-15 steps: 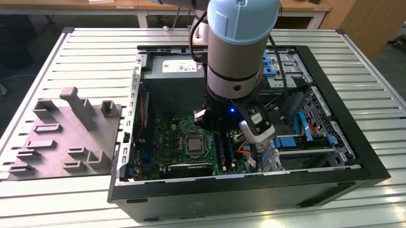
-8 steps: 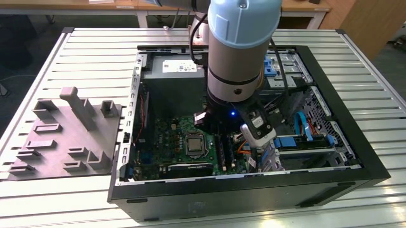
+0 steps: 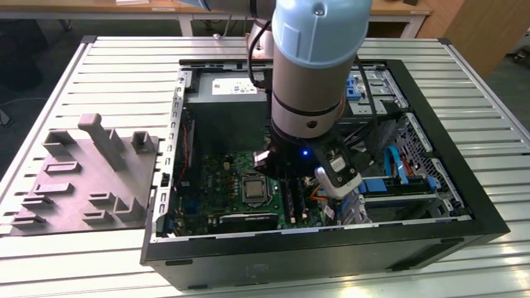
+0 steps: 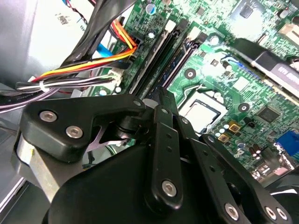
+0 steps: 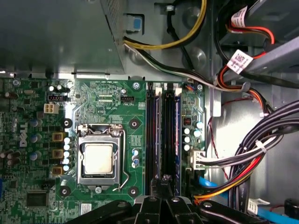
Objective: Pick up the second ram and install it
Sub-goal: 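Press down the second ram until it locks into place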
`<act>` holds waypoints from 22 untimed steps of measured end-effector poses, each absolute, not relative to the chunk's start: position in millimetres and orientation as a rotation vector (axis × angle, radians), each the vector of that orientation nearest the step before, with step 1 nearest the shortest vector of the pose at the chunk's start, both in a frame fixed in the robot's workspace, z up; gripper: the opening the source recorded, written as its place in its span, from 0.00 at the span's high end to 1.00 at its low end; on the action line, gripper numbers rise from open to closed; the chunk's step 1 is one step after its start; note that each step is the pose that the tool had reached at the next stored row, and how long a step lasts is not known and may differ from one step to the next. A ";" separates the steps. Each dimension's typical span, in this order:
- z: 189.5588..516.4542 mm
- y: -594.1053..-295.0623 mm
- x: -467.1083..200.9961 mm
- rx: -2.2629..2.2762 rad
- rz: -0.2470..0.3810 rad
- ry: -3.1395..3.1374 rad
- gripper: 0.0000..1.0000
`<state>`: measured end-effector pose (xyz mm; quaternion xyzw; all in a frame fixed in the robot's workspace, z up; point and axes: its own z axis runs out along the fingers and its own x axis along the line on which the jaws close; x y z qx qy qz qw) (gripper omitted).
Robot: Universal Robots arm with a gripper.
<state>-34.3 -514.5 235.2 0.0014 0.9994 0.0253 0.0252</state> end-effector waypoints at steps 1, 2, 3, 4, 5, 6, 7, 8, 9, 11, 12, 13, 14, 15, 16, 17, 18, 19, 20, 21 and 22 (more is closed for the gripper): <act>235.2 -515.4 -34.3 0.004 0.078 3.090 0.90; 235.2 -516.3 -34.3 0.004 0.078 3.090 0.90; 235.2 -517.2 -34.3 0.004 0.078 3.090 0.90; 235.2 -518.1 -34.3 0.004 0.078 3.090 0.90; 235.2 -519.0 -34.3 0.004 0.078 3.090 0.90; 235.2 -519.9 -34.3 0.004 0.078 3.090 0.90; 235.2 -520.7 -34.3 0.004 0.078 3.090 0.90; 235.2 -521.6 -34.3 0.004 0.078 3.090 0.90; 235.2 -522.5 -34.3 0.004 0.078 3.090 0.90; 235.2 -524.3 -34.3 0.004 0.077 3.090 0.90; 235.2 -525.2 -34.3 0.004 0.077 3.090 0.90; 235.2 -526.2 -34.3 0.004 0.077 3.091 0.90; 235.1 -527.1 -34.3 0.004 0.077 3.091 0.90; 235.1 -527.9 -34.3 0.005 0.077 3.091 0.90; 235.0 -528.6 -34.3 0.005 0.077 3.091 0.90; 234.9 -529.1 -34.3 0.005 0.077 3.091 0.90; 234.7 -529.5 -34.3 0.005 0.077 3.091 0.90; 234.6 -529.6 -34.3 0.004 0.077 3.091 0.90; 234.7 -529.6 -34.3 0.004 0.077 3.091 0.90; 234.7 -529.6 -34.3 0.004 0.077 3.091 0.90; 234.7 -529.6 -34.3 0.004 0.077 3.091 0.90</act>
